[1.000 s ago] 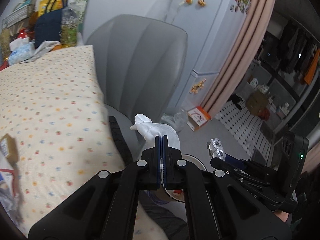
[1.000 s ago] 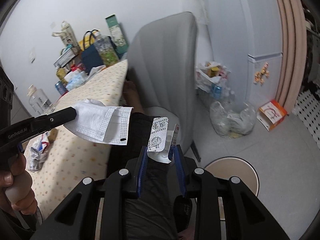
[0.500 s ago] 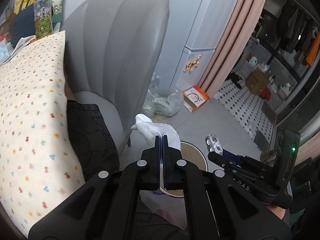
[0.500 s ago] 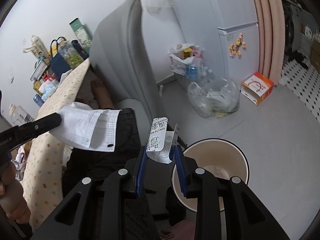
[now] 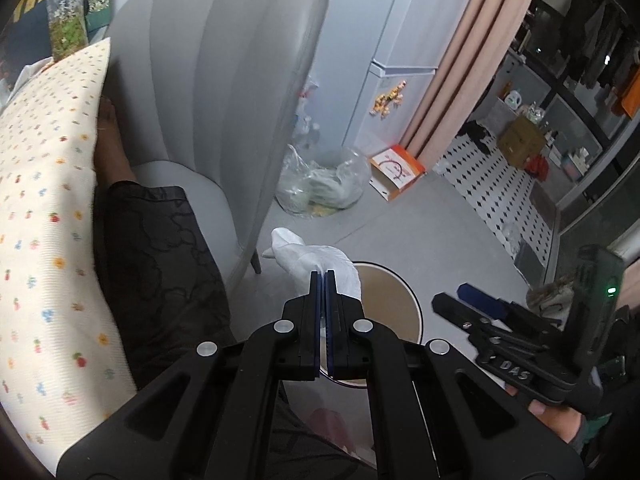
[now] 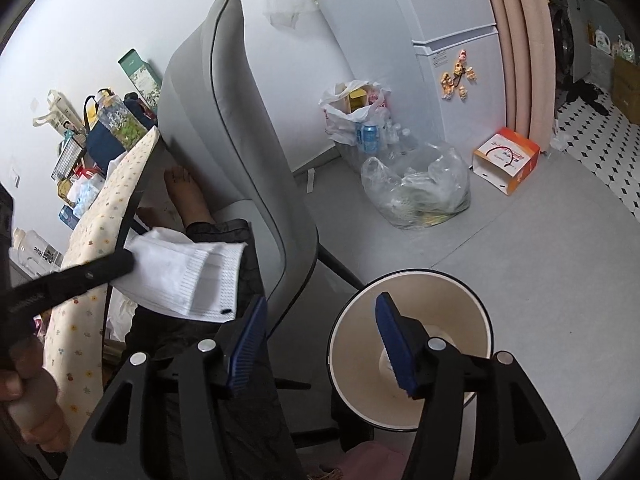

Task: Collect trash
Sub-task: 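Move both grippers over the white bin and open them to drop items, then swing both open tools back toward the table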

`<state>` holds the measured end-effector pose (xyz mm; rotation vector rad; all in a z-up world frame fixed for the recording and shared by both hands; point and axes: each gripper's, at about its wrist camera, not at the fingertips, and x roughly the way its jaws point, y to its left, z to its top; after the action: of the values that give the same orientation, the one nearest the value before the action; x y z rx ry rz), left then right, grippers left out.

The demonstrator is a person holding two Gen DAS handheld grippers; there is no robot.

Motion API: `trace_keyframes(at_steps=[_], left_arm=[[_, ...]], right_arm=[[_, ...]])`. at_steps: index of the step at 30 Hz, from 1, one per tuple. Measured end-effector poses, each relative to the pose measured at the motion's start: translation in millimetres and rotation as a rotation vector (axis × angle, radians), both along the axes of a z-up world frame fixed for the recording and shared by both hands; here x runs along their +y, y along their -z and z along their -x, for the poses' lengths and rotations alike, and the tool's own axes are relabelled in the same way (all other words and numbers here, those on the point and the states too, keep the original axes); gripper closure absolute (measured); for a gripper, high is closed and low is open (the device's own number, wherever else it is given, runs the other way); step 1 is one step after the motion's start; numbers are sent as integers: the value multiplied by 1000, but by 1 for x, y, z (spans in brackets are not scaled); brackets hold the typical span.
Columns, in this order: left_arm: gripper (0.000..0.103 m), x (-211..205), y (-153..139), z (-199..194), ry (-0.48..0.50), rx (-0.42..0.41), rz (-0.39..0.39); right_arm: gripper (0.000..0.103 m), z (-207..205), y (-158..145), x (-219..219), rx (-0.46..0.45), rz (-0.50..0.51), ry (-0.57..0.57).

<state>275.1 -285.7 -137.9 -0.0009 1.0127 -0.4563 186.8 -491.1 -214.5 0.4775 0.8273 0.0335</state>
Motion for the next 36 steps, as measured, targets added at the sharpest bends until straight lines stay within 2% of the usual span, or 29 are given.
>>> trace_keyframes(at_steps=[12, 18, 22, 25, 27, 29, 31, 33, 36], left_arm=[[100, -59, 6, 4, 99, 24, -8], [100, -87, 15, 4, 143, 43, -20], [100, -106, 26, 2, 167, 64, -39], [100, -114, 30, 1, 196, 97, -5], [89, -116, 32, 0, 216, 112, -2], [48, -113, 30, -1, 220, 116, 26], [40, -108, 23, 0, 219, 95, 50], [38, -108, 18, 1, 231, 85, 33], [27, -99, 4, 4, 185, 30, -8]], right_arm=[[40, 37, -32, -50, -51, 41, 112], [38, 53, -31, -75, -45, 51, 172], [33, 59, -27, -88, -37, 49, 210], [33, 61, -23, -94, -27, 41, 231], [33, 62, -22, -98, -25, 40, 245], [33, 63, -21, -101, -26, 41, 254], [33, 64, -18, -102, -26, 37, 260], [33, 64, -15, -102, -23, 26, 261], [32, 63, -11, -100, -20, 10, 251]])
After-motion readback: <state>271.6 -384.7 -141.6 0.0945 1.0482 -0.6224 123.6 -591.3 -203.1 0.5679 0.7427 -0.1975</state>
